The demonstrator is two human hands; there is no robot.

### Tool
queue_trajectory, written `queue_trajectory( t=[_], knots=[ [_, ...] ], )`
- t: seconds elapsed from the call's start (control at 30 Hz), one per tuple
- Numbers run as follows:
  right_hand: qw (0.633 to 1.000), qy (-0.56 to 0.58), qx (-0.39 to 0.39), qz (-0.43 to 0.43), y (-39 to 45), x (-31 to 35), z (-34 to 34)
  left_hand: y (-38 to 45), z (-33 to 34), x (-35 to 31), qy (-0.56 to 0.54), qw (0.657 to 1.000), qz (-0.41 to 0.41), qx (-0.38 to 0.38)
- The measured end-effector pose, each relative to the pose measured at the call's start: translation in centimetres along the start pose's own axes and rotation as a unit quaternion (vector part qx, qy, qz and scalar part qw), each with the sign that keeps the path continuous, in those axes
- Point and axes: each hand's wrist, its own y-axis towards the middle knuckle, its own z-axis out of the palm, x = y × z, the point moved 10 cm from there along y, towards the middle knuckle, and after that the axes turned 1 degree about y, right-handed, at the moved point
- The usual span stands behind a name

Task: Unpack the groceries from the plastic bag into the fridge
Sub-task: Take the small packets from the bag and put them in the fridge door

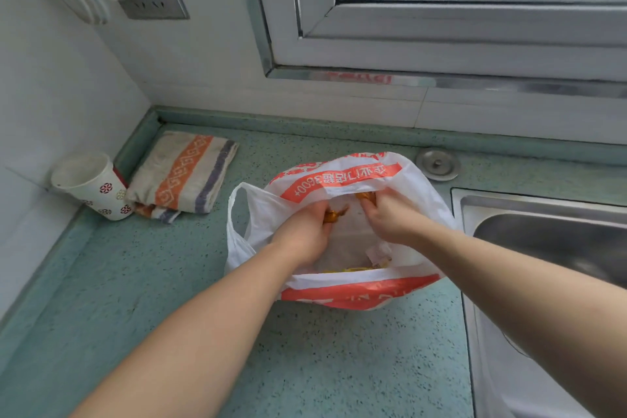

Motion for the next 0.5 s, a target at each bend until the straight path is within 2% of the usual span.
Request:
queue_trajectory(
  t=[0.13,0.3,0.5],
  knots=[
    [0.997,0.08,0.003,-0.02,-1.4,2.0,-1.7,-1.2,-2.5,-2.2,-0.04,0.999,0.008,-0.009],
    [0.997,0.063,0.0,-0.037,-4.1,4.0,-3.8,-5.1,-6.2,-4.7,-0.025,0.999,0.007,-0.038],
    [0.995,0.055,-0.05,-0.065,-8.1,6.9,-7.2,-9.7,-10.8,-5.6,0.028,0.997,0.016,-0.073]
  ],
)
